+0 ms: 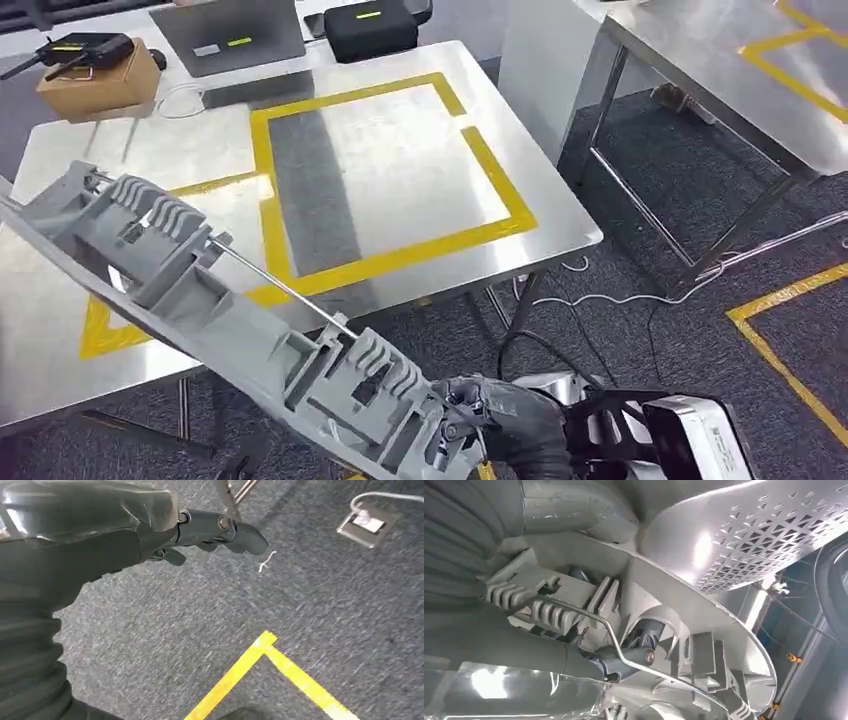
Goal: Take the parts from the cabinet and place them on the table.
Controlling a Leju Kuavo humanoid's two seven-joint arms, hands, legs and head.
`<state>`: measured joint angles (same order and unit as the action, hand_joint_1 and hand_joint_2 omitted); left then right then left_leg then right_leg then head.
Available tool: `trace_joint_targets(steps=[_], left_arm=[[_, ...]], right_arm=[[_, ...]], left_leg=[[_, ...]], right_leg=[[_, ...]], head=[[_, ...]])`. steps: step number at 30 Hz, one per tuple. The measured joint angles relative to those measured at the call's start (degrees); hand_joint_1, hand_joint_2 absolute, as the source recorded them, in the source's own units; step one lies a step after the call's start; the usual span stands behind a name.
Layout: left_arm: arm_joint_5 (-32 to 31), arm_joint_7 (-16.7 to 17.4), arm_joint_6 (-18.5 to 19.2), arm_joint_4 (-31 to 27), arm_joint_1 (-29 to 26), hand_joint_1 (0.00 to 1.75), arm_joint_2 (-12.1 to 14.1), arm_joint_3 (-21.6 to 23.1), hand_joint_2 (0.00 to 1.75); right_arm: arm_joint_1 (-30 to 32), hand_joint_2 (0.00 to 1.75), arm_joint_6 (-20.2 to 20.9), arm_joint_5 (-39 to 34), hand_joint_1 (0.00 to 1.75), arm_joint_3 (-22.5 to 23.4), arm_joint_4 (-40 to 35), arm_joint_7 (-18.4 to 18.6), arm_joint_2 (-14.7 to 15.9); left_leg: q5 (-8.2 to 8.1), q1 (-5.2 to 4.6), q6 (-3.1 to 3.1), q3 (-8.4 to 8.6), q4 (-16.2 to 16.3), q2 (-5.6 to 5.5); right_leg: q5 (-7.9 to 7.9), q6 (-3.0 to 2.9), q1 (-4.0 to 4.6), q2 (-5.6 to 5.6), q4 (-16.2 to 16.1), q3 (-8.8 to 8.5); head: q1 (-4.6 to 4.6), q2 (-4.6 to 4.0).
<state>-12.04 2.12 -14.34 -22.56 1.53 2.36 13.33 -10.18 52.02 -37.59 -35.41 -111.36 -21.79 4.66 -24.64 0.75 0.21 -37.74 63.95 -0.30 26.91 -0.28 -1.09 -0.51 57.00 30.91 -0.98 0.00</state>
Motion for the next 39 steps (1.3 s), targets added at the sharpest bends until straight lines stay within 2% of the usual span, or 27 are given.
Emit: trace_joint_targets(steps=[1, 2, 4, 5, 7, 8, 11, 12, 13, 14, 16, 17, 18, 19, 22, 23, 25, 26, 27, 28, 29, 31, 32, 33, 36, 37, 39], left_arm=[[0.0, 0.0, 0.0, 0.02, -0.01, 0.0, 0.09, 0.0, 1.75], [-0.02, 0.0, 0.04, 0.02, 0.05, 0.0, 0.13, 0.0, 1.75], [-0.04, 0.0, 0.09, 0.02, 0.26, 0.0, 0.22, 0.0, 1.75], [-0.15, -0.02, 0.13, 0.02, 0.25, 0.0, 0.24, 0.0, 1.75], [-0.37, -0.04, 0.26, 0.0, 0.17, 0.0, 0.26, 0.0, 1.75], [-0.48, -0.04, 0.31, 0.02, 0.32, 0.0, 0.2, 0.0, 1.75], [-0.63, -0.02, 0.41, 0.02, 0.44, 0.0, 0.2, 0.0, 1.75], [-0.66, 0.0, 0.44, 0.02, 0.41, 0.0, 0.2, 0.0, 1.75], [-0.79, 0.0, 0.44, 0.02, 0.42, 0.0, 0.15, 0.0, 1.75], [-0.83, 0.04, 0.44, 0.02, 0.43, 0.0, 0.09, 0.0, 1.75], [-0.98, 0.09, 0.44, 0.02, 0.46, 0.0, -0.11, 0.0, 1.75], [-0.98, 0.09, 0.44, 0.02, 0.56, 0.0, -0.13, 0.0, 1.75], [-1.01, 0.17, 0.44, 0.02, 0.63, 0.0, -0.13, 0.0, 1.75], [-1.01, 0.24, 0.46, 0.02, 0.66, 0.0, -0.09, 0.0, 1.75], [-1.03, 0.26, 0.46, 0.0, 0.77, 0.0, -0.07, 0.07, 1.75], [-1.03, 0.26, 0.42, 0.0, 0.89, 0.0, -0.13, 0.07, 1.75], [-0.7, 0.24, 0.33, 0.04, 0.82, 0.0, 0.0, 0.02, 1.75], [-0.48, 0.11, 0.29, 0.09, 0.69, 0.0, 0.02, 0.0, 1.75], [-0.44, -0.05, 0.26, 0.13, 0.57, 0.0, 0.02, 0.0, 1.75], [-0.37, -0.2, 0.24, 0.15, 0.42, 0.0, 0.02, 0.0, 1.75], [-0.33, -0.37, 0.24, 0.2, 0.34, 0.0, 0.04, 0.0, 1.75], [-0.2, -0.76, 0.24, 0.33, 0.28, 0.0, 0.13, -0.06, 1.75], [-0.15, -0.87, 0.26, 0.41, 0.3, 0.0, 0.39, -0.13, 1.75], [-0.17, -1.0, 0.33, 0.44, 0.31, 0.0, 0.35, -0.11, 1.75], [-0.59, -1.09, 0.42, 0.46, 0.14, 0.0, 0.52, -0.11, 1.75], [-0.66, -0.92, 0.42, 0.39, 0.13, 0.0, 0.44, -0.11, 1.75], [-0.61, -0.55, 0.31, 0.35, 0.21, 0.0, 0.06, -0.11, 1.75]], right_arm=[[-0.03, 1.75, 0.0, 0.0, 1.75, 0.0, 0.0, 0.0, -0.07], [-0.11, 1.75, 0.02, 0.0, 1.75, -0.02, 0.0, 0.0, -0.11], [-0.18, 1.75, 0.11, -0.02, 1.75, 0.0, 0.0, 0.0, -0.13], [-0.11, 1.75, 0.11, 0.0, 1.75, 0.0, 0.0, 0.0, -0.11], [-0.23, 1.75, 0.15, 0.02, 1.75, 0.0, 0.0, 0.0, -0.07], [-0.39, 1.75, 0.2, 0.0, 1.75, 0.04, 0.0, -0.02, -0.02], [-0.19, 1.75, 0.31, 0.02, 1.75, 0.09, 0.0, -0.11, 0.2], [-0.11, 1.75, 0.35, 0.07, 1.75, 0.09, 0.0, -0.09, 0.35], [0.01, 1.75, 0.37, 0.11, 1.75, 0.11, 0.0, -0.09, 0.48], [0.04, 1.75, 0.39, 0.13, 1.75, 0.11, 0.0, -0.09, 0.53], [0.02, 1.75, 0.55, 0.13, 1.75, 0.13, 0.0, -0.11, 0.55], [0.09, 1.75, 0.68, 0.11, 1.75, 0.15, 0.02, -0.13, 0.63], [0.0, 1.75, 0.72, 0.13, 1.75, 0.15, 0.0, -0.15, 0.68], [0.09, 1.75, 0.74, 0.07, 1.75, 0.17, 0.0, -0.17, 0.68], [0.06, 1.75, 0.77, 0.29, 1.75, 0.2, 0.0, -0.13, 0.68], [-0.04, 1.75, 0.79, 0.39, 1.75, 0.2, 0.0, -0.13, 0.61], [0.02, 1.75, 0.79, 0.61, 1.75, 0.13, 0.0, 0.0, 0.37], [0.04, 1.75, 0.79, 0.76, 1.75, 0.09, 0.0, 0.09, 0.35], [0.08, 1.75, 0.79, 0.92, 1.75, 0.04, 0.02, 0.2, 0.35], [0.08, 1.75, 0.79, 1.07, 1.75, 0.0, 0.04, 0.33, 0.35], [0.06, 1.75, 0.79, 1.2, 1.75, -0.02, 0.04, 0.42, 0.35], [-0.21, 1.75, 0.79, 1.64, 1.75, -0.04, 0.04, 0.44, 0.33], [-0.42, 1.75, 0.83, 2.03, 1.75, -0.07, 0.04, 0.42, 0.33], [-0.68, 1.75, 0.98, 2.75, 1.75, -0.07, 0.04, 0.29, 0.35], [-1.27, 1.75, 0.51, 9.52, 1.75, 0.85, -0.26, -0.15, 0.33], [-1.5, 1.75, -0.6, 14.14, 1.75, 1.56, -0.68, -0.17, 0.35], [-2.2, 1.75, -5.63, 27.24, 1.75, 3.52, -0.81, -0.33, 0.9]], left_leg=[[2.37, -0.1, 0.56, 1.53, -4.62, 0.03], [1.08, -0.57, 0.82, 2.25, -4.92, 0.13], [0.22, -0.89, 1.7, 2.86, -6.33, 0.33], [0.07, -0.98, 2.1, 2.92, -6.68, 0.34], [0.19, -0.39, 2.61, 4.75, -7.66, 0.11], [-0.04, -0.36, 2.98, 5.09, -7.71, 0.08], [-0.71, -0.55, 3.36, 5.44, -7.68, -0.02], [-0.99, -0.59, 3.3, 5.74, -7.68, -0.06], [-1.34, -0.59, 3.23, 6.21, -7.67, -0.17], [-1.77, -0.58, 3.05, 6.84, -7.67, -0.27], [-2.72, -0.58, 2.62, 8.2, -7.67, -0.37], [-3.23, -0.85, 2.22, 8.56, -7.4, -0.38], [-3.52, -0.9, 1.85, 8.23, -7.47, -0.41], [-3.78, -0.89, 1.41, 8.12, -7.52, -0.35], [-4.46, -0.58, 0.74, 8.13, -6.09, -0.14], [-5.14, -0.51, 0.4, 6.7, -3.12, 0.02], [-8.43, -0.23, -0.26, 1.53, 5.37, 0.01], [-10.02, -0.15, -0.48, -1.04, 9.0, 0.01], [-10.39, -0.1, -0.58, -2.77, 10.84, 0.02], [-8.96, -0.08, -0.53, -3.36, 10.0, 0.04], [-6.39, -0.09, -0.39, -2.56, 6.9, 0.05], [0.51, -0.25, 0.49, 1.36, -3.25, 0.06], [1.4, -0.43, 1.11, 2.55, -6.03, 0.13], [-0.06, -0.75, 1.36, 2.53, -6.39, 0.25], [0.55, -1.15, 2.41, 2.81, -7.04, -0.06], [1.41, -0.28, 2.75, 4.23, -8.67, -0.04], [1.62, -0.47, 3.06, 4.95, -9.23, 0.03]], right_leg=[[0.45, 0.14, -0.08, -0.01, -0.22, 0.13], [0.76, 0.56, 0.55, -0.05, -0.14, -0.65], [0.66, 1.24, 0.43, -0.11, -0.22, -0.51], [0.26, 1.93, 0.5, -0.05, 0.21, -0.64], [1.25, 1.83, 0.45, 0.19, 1.58, -0.16], [2.16, 1.74, 0.43, 0.17, 4.55, 1.32], [5.74, 1.53, 0.28, 0.18, 17.09, 9.86], [5.55, 1.99, 0.19, 0.19, 18.46, 11.59], [4.22, 2.55, 0.16, 0.19, 16.91, 11.7], [1.77, 3.31, 0.15, 0.2, 12.85, 10.45], [-4.02, 4.23, 0.12, 0.37, 2.37, 6.54], [-4.24, 3.21, 0.34, 0.54, 0.07, 6.02], [-3.03, 1.49, 0.58, 0.55, 0.06, 5.79], [-4.1, 1.06, 0.72, 0.43, 0.03, 5.49], [-3.79, 0.0, 0.11, 0.29, -0.25, 4.42], [-3.49, -0.48, 0.1, 0.31, -0.25, 4.1], [-3.13, -0.97, 0.21, 0.28, -0.22, 3.91], [-2.93, -0.98, 0.25, 0.17, -0.19, 3.81], [-2.79, -1.02, 0.26, 0.05, -0.18, 3.66], [-2.49, -0.9, 0.28, -0.11, -0.18, 3.29], [-2.21, -0.8, 0.34, -0.19, -0.18, 2.82], [-1.63, -0.74, 0.54, -0.23, -0.23, 1.67], [-1.46, -0.65, 0.47, -0.24, -0.32, 1.34], [-1.37, -0.42, 0.77, -0.3, -0.36, 1.5], [-1.18, 0.61, 0.76, -0.3, -0.69, 1.5], [-0.8, 0.79, 0.99, -0.17, -0.4, 1.7], [1.46, 0.54, 0.83, -0.06, 4.74, 3.88]], head=[[0.02, 0.0], [0.15, 0.0], [-0.02, 0.0], [-0.04, 0.0], [0.15, 0.0], [0.18, 0.0], [0.22, 0.0], [0.22, 0.0], [0.22, 0.0], [0.24, 0.0], [0.26, 0.0], [0.2, 0.0], [0.24, 0.0], [0.13, 0.0], [0.18, 0.0], [0.04, 0.0], [0.07, 0.0], [0.07, 0.0], [0.07, 0.0], [0.07, 0.0], [0.07, 0.0], [0.07, 0.0], [0.19, 0.0], [0.2, 0.0], [0.11, 0.0], [0.11, 0.0], [0.26, 0.0]])
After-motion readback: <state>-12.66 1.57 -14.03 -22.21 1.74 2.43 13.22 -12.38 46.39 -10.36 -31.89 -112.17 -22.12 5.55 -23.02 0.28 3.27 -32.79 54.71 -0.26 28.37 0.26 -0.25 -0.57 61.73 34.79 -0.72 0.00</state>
